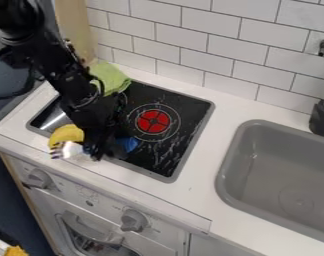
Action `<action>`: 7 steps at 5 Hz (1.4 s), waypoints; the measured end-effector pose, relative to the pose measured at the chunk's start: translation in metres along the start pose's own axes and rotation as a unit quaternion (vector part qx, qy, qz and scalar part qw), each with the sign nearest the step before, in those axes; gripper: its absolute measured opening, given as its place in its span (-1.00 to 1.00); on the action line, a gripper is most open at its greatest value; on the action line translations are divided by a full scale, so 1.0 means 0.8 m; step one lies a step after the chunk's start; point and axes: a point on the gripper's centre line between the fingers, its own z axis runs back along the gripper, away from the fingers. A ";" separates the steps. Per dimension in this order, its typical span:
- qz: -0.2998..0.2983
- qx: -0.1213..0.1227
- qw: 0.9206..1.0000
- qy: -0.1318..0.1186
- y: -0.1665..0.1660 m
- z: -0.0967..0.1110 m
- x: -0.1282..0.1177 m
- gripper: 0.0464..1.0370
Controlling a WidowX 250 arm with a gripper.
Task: Put the blue fork on the right burner
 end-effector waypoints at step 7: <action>-0.069 0.039 0.997 -0.001 -0.101 -0.052 -0.021 -0.46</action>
